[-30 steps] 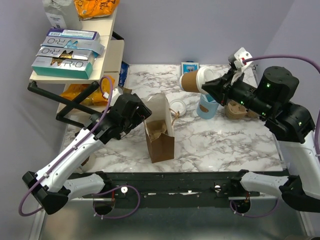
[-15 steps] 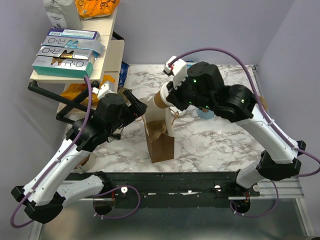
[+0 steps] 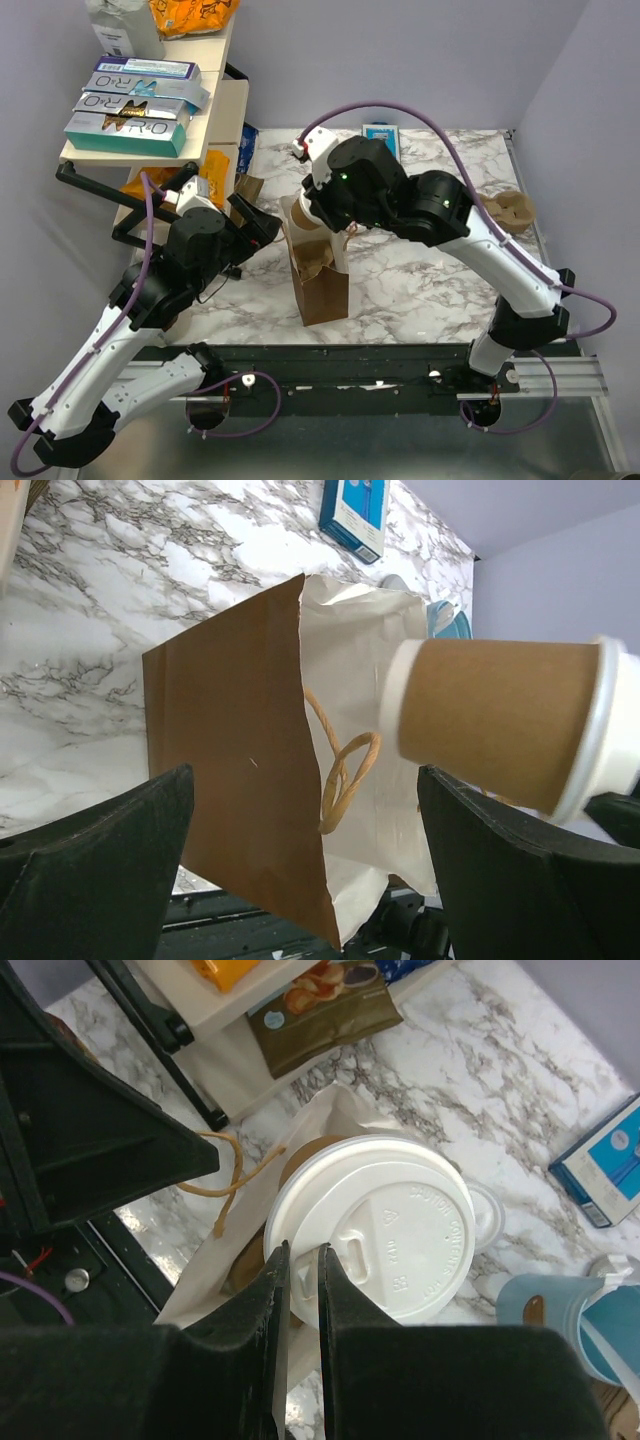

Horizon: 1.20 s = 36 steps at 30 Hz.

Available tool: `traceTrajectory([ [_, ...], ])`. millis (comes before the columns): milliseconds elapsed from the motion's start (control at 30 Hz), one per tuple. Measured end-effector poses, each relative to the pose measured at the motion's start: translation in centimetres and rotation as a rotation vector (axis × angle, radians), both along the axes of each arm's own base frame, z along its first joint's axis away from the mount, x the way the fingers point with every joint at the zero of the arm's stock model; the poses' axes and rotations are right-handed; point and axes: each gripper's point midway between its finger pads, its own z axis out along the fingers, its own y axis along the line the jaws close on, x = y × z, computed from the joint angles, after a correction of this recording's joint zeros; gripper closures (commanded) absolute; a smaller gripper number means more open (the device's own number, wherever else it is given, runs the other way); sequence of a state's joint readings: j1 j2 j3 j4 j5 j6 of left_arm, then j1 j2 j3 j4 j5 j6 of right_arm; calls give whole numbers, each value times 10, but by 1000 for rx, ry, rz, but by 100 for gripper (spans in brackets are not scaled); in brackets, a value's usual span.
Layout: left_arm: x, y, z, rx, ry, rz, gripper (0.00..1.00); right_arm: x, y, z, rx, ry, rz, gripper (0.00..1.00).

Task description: Pack the takeout coffee

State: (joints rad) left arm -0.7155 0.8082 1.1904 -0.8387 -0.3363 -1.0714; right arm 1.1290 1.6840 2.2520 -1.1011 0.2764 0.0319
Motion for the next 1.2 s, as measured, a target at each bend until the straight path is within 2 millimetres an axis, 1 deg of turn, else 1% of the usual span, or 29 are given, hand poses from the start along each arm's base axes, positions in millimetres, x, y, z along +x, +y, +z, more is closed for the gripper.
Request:
traceTrajectory([
  [133, -1, 1, -4, 6, -2, -4, 1, 0, 7, -27, -52, 57, -32, 99],
  [333, 0, -2, -14, 10, 1, -16, 2, 1, 6, -64, -139, 101, -50, 99],
  [433, 2, -5, -20, 8, 2, -20, 10, 3, 10, -72, -157, 106, -49, 99],
  [467, 4, -7, -21, 7, 0, -20, 17, 4, 13, -75, -161, 107, -48, 99],
  [533, 8, -10, -23, 1, -4, -19, 26, 6, 17, -80, -171, 112, -49, 99],
  [567, 10, -12, -23, 1, -9, -20, 38, 7, 19, -83, -175, 114, -49, 99],
  [667, 17, -18, -23, -2, -16, -22, 58, 10, 22, -91, -179, 125, -55, 99],
  [733, 22, -22, -24, -6, -17, -20, 69, 14, 22, -97, -179, 134, -67, 99],
  [767, 23, -23, -25, -5, -15, -20, 79, 15, 22, -100, -178, 139, -70, 99],
  [833, 25, -25, -27, -9, -11, -17, 89, 17, 23, -110, -185, 156, -72, 99],
  [867, 25, -25, -28, -5, -13, -18, 99, 17, 22, -115, -190, 165, -72, 99],
  [967, 25, -26, -27, -12, -14, -18, 100, 22, 19, -127, -204, 188, -84, 99],
  [1100, 22, -26, -31, -24, -11, -26, 100, 30, 17, -136, -196, 201, -97, 99],
  [1200, 18, -26, -34, -39, -9, -35, 100, 33, 19, -143, -194, 204, -74, 99],
])
